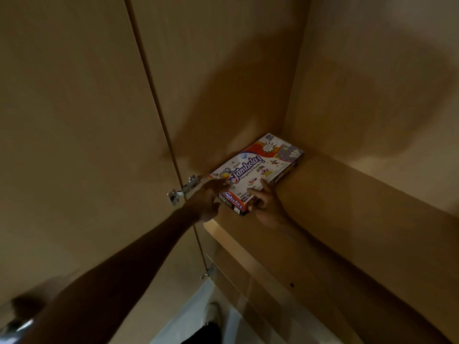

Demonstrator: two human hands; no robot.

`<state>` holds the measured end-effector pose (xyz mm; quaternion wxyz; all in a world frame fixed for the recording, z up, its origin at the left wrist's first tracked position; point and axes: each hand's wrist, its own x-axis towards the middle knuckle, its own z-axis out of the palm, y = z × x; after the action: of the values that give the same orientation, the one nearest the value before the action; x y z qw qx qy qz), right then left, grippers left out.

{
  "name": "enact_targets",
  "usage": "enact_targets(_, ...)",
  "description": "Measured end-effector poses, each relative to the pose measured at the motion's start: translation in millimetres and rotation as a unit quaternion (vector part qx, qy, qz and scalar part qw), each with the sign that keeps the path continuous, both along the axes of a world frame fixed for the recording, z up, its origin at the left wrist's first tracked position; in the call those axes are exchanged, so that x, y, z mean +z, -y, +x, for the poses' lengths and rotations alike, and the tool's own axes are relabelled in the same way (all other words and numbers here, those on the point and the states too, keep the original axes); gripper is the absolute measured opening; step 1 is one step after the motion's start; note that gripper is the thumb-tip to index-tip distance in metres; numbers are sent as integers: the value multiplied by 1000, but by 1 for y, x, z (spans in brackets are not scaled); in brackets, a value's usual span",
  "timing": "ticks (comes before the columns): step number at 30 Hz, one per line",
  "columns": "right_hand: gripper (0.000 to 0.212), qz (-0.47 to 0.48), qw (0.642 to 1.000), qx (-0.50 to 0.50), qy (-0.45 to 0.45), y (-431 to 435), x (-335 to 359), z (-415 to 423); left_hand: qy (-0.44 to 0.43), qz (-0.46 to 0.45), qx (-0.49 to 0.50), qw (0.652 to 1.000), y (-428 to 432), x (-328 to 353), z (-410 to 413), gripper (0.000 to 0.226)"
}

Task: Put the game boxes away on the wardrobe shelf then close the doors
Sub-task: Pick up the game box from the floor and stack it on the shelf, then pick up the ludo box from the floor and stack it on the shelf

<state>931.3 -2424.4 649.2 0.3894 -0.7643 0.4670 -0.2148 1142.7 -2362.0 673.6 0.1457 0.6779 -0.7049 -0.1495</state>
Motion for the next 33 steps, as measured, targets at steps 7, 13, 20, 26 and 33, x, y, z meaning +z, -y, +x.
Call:
enact_targets(7,57,-25,997,-35,61,-27,-1,-1,-159,-22,154,975,-65,-28,-9,55)
enact_targets(13,50,-73,995,30,68,-112,-18,15,-238,-36,259,935,-164,-54,-3,45)
enact_targets(20,49,-29,987,158,-2,-208,-44,65,-295,-70,384,872,-306,-82,17,41)
enact_targets(26,50,-8,954,299,-3,-355,-45,118,-316,-106,493,804,-486,-92,22,38)
enact_targets(33,51,31,891,453,-1,-553,-53,157,-296,-134,621,713,-712,-93,-6,37)
